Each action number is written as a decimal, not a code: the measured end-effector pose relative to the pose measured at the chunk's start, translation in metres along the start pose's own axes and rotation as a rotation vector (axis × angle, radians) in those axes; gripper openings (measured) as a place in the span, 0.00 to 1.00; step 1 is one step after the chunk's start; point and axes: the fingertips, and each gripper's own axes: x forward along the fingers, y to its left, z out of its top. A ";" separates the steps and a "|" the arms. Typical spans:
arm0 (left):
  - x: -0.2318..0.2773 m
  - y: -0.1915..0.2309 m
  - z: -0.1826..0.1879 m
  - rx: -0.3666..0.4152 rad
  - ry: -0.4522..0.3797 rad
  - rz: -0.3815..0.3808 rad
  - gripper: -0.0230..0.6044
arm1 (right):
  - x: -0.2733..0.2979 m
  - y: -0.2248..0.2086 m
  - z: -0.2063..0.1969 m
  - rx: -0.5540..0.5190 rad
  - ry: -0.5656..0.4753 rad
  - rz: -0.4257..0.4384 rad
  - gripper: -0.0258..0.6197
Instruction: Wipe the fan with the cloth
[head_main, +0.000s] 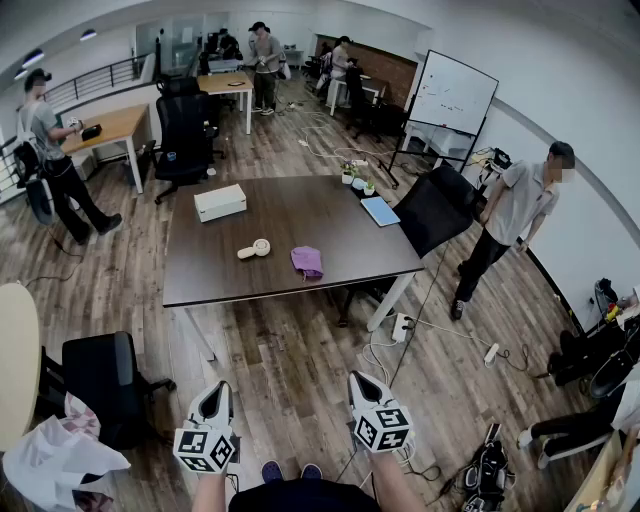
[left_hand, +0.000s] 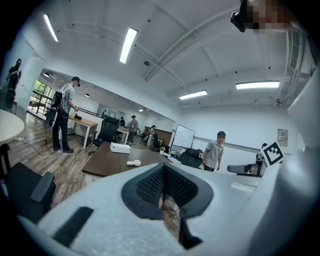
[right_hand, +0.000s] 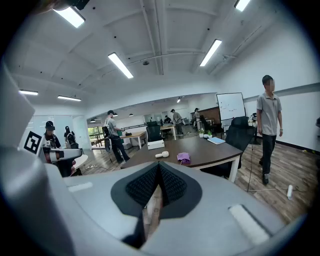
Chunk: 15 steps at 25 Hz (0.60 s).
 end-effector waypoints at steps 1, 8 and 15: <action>0.002 0.001 0.002 0.005 0.000 0.001 0.03 | 0.002 0.000 0.001 -0.002 0.000 -0.001 0.05; 0.004 0.015 0.006 0.026 -0.001 -0.001 0.03 | 0.008 0.004 0.003 0.005 -0.031 -0.022 0.06; 0.003 0.029 0.004 0.046 0.011 -0.006 0.03 | 0.011 0.015 0.000 -0.027 -0.030 -0.045 0.06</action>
